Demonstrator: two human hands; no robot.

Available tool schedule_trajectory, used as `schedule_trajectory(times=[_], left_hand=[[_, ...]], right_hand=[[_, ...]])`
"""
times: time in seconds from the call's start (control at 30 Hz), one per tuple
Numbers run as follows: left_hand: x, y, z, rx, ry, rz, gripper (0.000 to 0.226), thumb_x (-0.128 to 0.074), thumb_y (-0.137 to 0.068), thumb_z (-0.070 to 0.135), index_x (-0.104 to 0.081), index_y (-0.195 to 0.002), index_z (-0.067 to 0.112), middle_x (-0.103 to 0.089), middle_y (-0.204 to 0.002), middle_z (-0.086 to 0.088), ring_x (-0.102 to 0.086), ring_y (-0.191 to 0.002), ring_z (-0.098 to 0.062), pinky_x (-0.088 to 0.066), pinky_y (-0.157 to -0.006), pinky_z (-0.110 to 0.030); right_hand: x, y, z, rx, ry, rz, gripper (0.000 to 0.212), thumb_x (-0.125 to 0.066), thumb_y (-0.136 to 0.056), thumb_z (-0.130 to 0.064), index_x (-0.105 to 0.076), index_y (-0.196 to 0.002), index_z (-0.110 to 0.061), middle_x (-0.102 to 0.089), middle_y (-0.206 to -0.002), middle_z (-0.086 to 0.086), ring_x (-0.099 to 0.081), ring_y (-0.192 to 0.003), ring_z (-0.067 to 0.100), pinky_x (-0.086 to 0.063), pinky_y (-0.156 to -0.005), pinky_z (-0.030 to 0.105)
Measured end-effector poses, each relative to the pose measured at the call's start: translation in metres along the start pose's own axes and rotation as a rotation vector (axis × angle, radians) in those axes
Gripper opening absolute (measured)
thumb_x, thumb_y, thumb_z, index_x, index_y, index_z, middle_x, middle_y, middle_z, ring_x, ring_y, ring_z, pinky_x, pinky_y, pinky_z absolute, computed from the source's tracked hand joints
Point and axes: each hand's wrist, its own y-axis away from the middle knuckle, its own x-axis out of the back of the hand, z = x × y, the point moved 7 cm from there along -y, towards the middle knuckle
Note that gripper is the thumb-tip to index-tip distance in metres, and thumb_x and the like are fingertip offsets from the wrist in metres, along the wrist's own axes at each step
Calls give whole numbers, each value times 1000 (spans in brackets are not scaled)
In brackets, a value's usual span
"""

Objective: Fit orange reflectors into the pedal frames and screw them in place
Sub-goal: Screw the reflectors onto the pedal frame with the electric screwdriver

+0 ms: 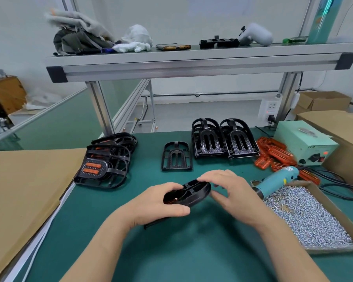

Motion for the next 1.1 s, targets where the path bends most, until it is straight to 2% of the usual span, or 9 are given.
schedule_trajectory(times=[0.1,0.2,0.3,0.43,0.53,0.7,0.77,0.87,1.1], left_hand=[[4,5,-7,17,175,-3,78,-69,-63,66,-55,-133,36,-62,-130,19,-56,-120,7,-42,-108,-24],[12,4,-14,9,359,103,67,-64,-69,69,-66,-124,32,-70,-119,16,-63,-114,-1,-45,-103,-29],[23,3,-35,121,717,416,61,-49,-90,70,-74,-111,19,-74,-112,9,-66,-109,-6,-45,-99,-31],[20,11,-71,264,1126,827,54,-37,-104,47,-66,-104,1,-69,-96,-12,-63,-83,-20,-47,-81,-32],[4,12,-78,320,1170,911,45,-35,-107,36,-61,-109,-1,-66,-90,-14,-59,-73,-20,-48,-67,-29],[-19,14,-70,324,1212,952,48,-36,-105,42,-60,-104,1,-70,-95,-18,-65,-81,-23,-50,-67,-29],[-26,10,-57,303,1120,846,53,-43,-102,48,-65,-94,0,-74,-80,-15,-65,-67,-18,-50,-60,-27],[-31,7,-43,281,960,770,35,-60,-98,33,-61,-77,5,-70,-62,-8,-56,-49,-10,-42,-44,-20],[5,15,-75,421,955,953,24,-55,-93,14,-51,-70,10,-55,-46,1,-40,-36,-7,-27,-33,-19]], right_hand=[[7,-4,-1,-12,-23,47,23,-74,-88,-6,-75,-104,-21,-69,-95,-8,-60,-86,9,-48,-83,26],[10,-8,-3,-21,12,69,13,-71,-91,-12,-73,-101,-19,-66,-90,-5,-58,-83,11,-45,-79,21],[13,-11,-1,-62,36,114,5,-68,-94,-19,-69,-100,-19,-63,-90,-8,-58,-82,10,-42,-76,20],[9,-14,8,-223,45,97,12,-58,-99,-26,-64,-93,-17,-61,-86,-4,-61,-80,15,-49,-78,32],[3,-14,13,-376,-40,111,21,-53,-101,-27,-61,-86,-14,-66,-76,0,-67,-67,13,-56,-73,41],[-10,-16,7,-516,-228,126,27,-48,-103,-28,-59,-85,-12,-70,-56,0,-67,-49,11,-50,-62,25],[-15,-18,4,-542,-271,119,27,-47,-103,-29,-59,-85,-12,-70,-56,1,-68,-50,13,-52,-65,27],[-25,-21,-3,-550,-290,93,30,-47,-104,-31,-58,-85,-10,-71,-57,2,-69,-50,13,-52,-62,22],[-19,-19,-4,-496,-376,167,21,-53,-101,-39,-66,-98,-23,-68,-84,-6,-67,-54,10,-52,-53,21]])
